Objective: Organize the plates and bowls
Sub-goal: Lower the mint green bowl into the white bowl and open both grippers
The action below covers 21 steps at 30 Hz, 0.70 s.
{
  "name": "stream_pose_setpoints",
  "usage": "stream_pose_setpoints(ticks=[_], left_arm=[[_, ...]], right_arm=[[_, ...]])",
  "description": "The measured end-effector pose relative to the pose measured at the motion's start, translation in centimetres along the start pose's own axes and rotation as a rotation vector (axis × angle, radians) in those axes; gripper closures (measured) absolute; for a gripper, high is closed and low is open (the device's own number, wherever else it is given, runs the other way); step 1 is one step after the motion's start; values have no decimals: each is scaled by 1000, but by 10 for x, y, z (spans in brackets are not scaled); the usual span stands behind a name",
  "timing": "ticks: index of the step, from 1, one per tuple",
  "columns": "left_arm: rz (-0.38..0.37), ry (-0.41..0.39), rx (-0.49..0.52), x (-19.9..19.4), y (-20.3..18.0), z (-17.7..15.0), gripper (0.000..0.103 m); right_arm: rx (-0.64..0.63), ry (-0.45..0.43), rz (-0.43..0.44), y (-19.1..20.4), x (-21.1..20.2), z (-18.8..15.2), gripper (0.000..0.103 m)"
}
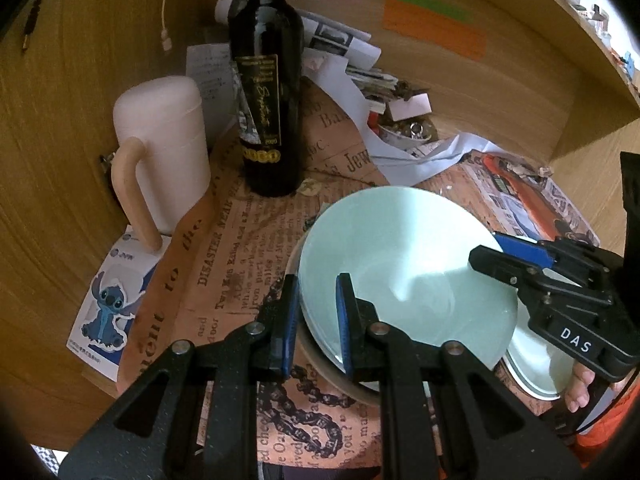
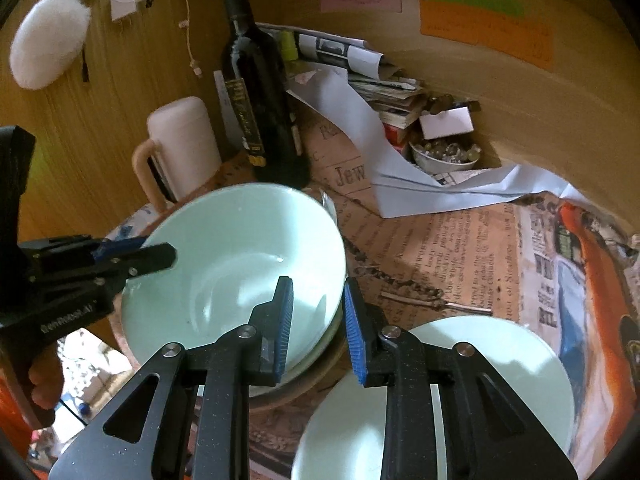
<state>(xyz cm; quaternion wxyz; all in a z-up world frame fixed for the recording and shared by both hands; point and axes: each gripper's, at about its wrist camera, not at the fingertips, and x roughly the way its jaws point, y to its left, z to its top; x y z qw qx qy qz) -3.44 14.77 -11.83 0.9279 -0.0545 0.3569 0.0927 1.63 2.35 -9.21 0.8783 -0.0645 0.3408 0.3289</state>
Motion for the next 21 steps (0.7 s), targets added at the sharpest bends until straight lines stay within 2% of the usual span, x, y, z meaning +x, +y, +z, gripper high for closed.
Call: stream_pose_setpoints(ticks=[4,6,8,9,11,13,16,21], left_arm=[[9,-35,22,-8,-5,2,83],[7,-47,23,-10,-6,4,83],[9,-56,23,-12,-5,5,82],[11,-59,23,-13,-5,5,80],[13,-63,18,-15,-3,4,73],[16,-70,9,-16,0,4,60],[30,-88,-1,-20,5,1,49],[18,-69,-19,-21,11,-3,40]], right_arm=[[10,-5,16,-3,-2,1,76],[11,-16,13,-3,-5,3,70],[18,-27,18,-4,-8,4,58],[25,-34,23,-5,-10,4,56],[38,-46,28,-7,-13,4,53],[47,-47,36,-8,-14,5,52],[64,-39,56,-11,-14,4,51],[61,-24,52,-12,-14,0,49]])
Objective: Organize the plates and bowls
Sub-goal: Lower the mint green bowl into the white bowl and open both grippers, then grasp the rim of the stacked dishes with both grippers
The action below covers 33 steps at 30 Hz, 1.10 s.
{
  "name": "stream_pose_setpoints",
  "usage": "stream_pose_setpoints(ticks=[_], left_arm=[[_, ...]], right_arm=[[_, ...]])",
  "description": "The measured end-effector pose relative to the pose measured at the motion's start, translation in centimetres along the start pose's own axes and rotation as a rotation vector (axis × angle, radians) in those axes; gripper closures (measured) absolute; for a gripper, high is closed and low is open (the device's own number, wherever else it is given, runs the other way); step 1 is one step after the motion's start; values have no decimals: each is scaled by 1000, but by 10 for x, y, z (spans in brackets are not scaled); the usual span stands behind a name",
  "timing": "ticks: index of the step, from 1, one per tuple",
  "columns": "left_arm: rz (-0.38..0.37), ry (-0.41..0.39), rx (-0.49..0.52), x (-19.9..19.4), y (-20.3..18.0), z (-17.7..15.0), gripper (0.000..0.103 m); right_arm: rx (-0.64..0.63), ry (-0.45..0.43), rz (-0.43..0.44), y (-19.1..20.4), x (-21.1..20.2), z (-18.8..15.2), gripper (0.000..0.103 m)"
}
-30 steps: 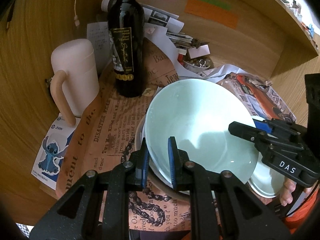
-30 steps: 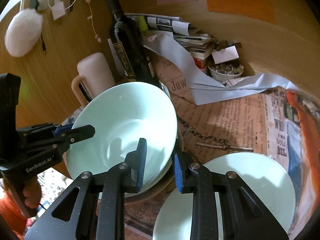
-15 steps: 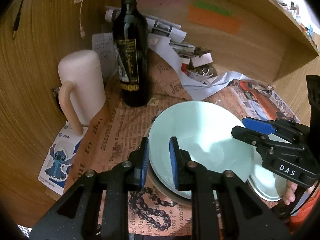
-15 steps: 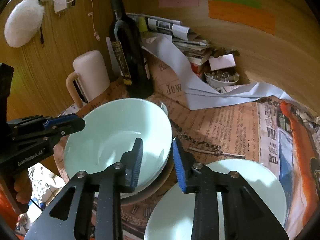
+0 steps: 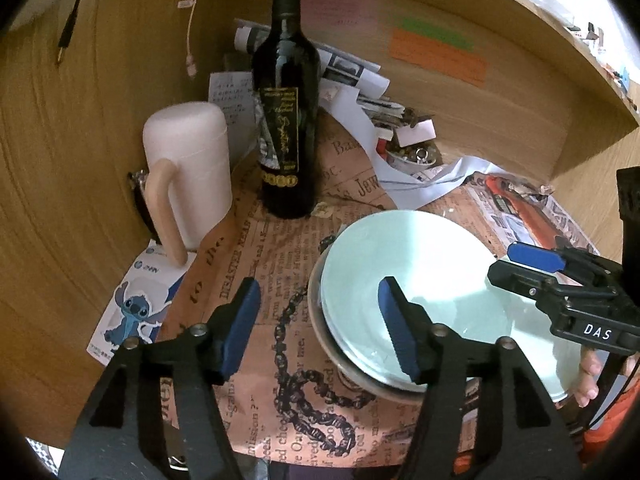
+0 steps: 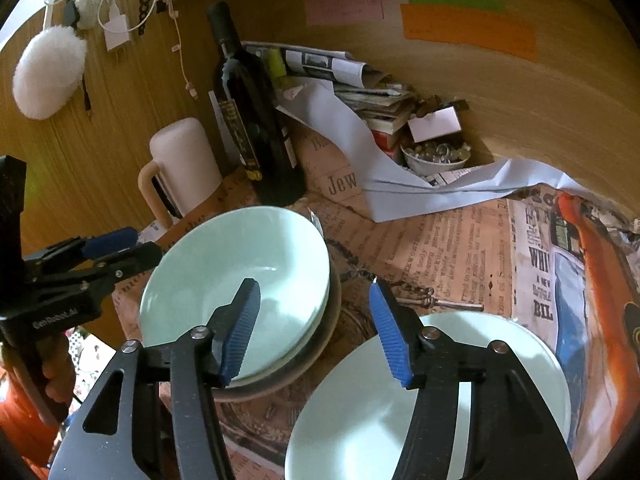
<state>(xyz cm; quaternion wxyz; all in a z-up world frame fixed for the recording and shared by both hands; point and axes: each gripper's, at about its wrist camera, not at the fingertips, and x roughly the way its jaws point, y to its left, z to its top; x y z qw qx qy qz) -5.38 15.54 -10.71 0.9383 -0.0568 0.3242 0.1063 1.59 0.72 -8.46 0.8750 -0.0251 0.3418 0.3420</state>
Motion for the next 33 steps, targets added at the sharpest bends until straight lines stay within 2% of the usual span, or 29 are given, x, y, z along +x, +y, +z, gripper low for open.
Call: stream_pose_setpoints(ticks=[4,16,26,29,33], left_arm=[[-10,29,-10,6,4,-4,36],[-90,130,-32,25,6,-11,36],[-149,166,-39,38,4,-8,35],[-160,176,-34,42,3,-7,36],[-180,195,-30,48,1,-8,36]], right_arm=[[4,18,2,-1,3,-4,49],[54,108,33,-2,23,-11,49],[86,169,58,-4,37,-10,50],[98,188,70,-4,42,-10,56],[101,191,71,-4,44,-10,57]])
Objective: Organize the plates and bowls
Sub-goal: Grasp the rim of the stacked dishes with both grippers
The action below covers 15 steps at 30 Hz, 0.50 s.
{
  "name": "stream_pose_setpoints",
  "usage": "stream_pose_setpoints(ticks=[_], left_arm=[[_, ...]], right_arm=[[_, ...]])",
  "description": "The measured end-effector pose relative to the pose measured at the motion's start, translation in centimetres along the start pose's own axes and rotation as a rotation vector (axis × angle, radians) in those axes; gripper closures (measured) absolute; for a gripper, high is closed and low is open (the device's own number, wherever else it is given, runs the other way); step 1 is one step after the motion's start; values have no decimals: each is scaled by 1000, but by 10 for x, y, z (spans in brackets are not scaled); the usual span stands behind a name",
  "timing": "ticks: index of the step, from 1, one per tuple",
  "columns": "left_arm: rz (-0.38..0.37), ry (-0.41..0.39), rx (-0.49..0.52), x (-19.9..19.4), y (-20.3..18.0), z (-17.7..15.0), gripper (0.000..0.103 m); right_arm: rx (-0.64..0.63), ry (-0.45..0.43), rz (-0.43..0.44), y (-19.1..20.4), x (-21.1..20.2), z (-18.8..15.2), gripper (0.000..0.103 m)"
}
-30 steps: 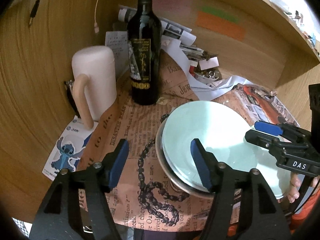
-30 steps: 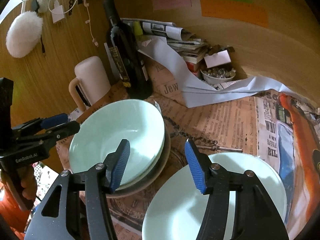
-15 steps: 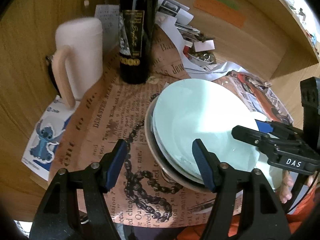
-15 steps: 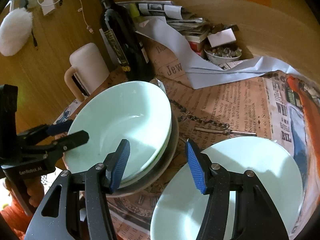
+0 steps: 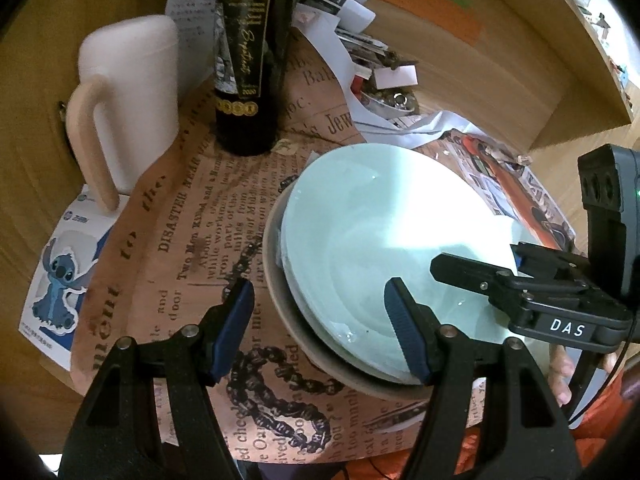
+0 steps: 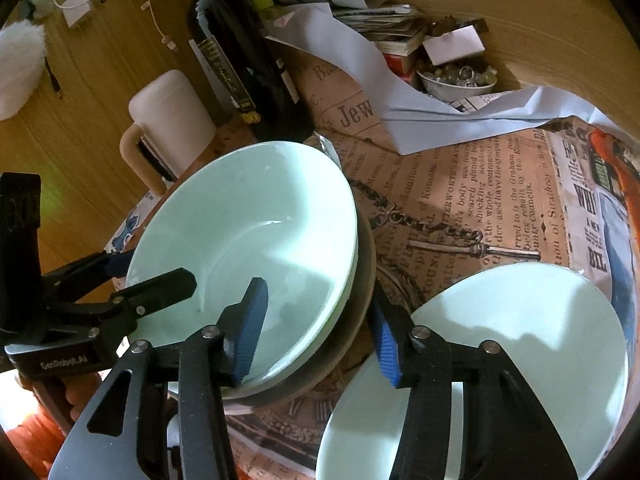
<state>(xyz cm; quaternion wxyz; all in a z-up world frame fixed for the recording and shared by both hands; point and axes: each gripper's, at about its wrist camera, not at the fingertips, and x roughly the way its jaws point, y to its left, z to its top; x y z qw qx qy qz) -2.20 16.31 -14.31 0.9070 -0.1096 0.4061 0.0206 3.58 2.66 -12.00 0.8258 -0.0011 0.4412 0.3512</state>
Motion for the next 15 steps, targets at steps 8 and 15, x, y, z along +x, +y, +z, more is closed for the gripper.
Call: stream_pose_setpoints(ticks=[8,15], left_arm=[[-43,42,-7,8,-2,-1,46],[14,32,1,5,-9,-2,48]], right_arm=[[-12,-7,-13,0,-1,-1,60],[-14,-15,-35,1,-4,-2,64]])
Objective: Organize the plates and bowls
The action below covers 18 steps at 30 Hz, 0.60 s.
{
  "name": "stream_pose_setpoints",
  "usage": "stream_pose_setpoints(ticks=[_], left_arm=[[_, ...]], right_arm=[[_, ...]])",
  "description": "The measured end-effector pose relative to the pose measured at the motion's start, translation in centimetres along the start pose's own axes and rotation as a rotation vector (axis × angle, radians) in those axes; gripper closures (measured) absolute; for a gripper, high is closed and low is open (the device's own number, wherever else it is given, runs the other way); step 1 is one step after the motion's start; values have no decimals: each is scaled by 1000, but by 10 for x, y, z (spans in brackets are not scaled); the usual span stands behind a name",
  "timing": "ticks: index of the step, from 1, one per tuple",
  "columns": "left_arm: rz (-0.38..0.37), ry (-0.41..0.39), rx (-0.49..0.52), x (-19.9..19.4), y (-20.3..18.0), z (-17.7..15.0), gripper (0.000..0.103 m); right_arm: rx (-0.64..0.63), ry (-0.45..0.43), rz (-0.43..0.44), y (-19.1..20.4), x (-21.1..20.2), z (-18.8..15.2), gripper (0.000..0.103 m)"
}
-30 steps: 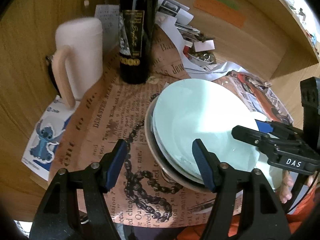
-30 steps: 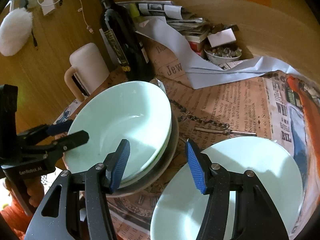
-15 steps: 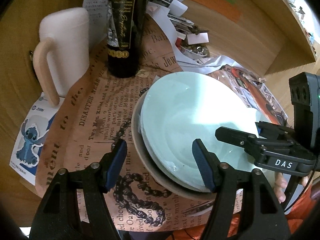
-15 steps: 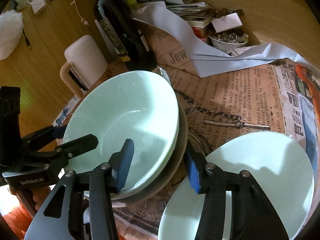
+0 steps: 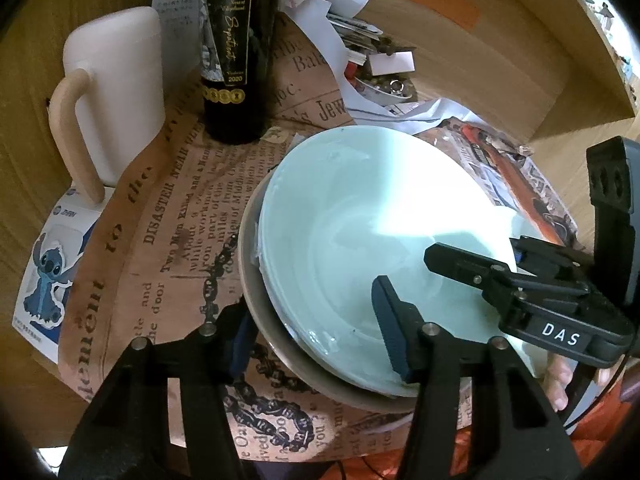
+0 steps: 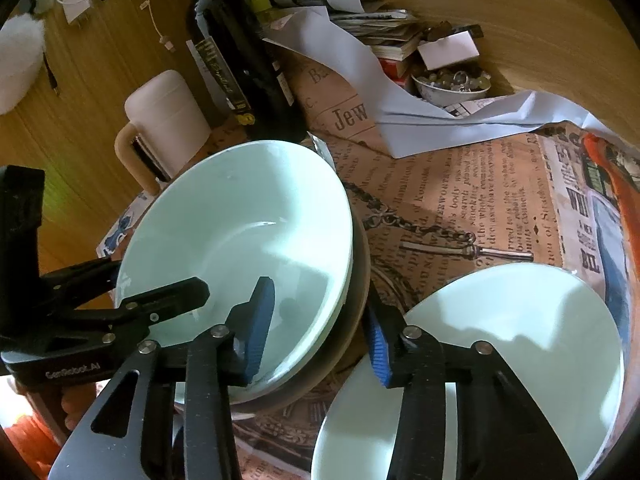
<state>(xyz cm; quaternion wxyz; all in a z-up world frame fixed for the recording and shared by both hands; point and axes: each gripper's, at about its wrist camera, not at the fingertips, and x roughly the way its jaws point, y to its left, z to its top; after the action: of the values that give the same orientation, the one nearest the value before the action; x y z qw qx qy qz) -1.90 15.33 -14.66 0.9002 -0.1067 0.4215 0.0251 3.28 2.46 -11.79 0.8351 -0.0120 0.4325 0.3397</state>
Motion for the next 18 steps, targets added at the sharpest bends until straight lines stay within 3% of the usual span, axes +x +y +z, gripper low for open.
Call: stream_pose_setpoints(ticks=[18], left_arm=[[32,-37,-23,-12,-4,4,48]], right_arm=[[33,-47,6,0,-7,3,68]])
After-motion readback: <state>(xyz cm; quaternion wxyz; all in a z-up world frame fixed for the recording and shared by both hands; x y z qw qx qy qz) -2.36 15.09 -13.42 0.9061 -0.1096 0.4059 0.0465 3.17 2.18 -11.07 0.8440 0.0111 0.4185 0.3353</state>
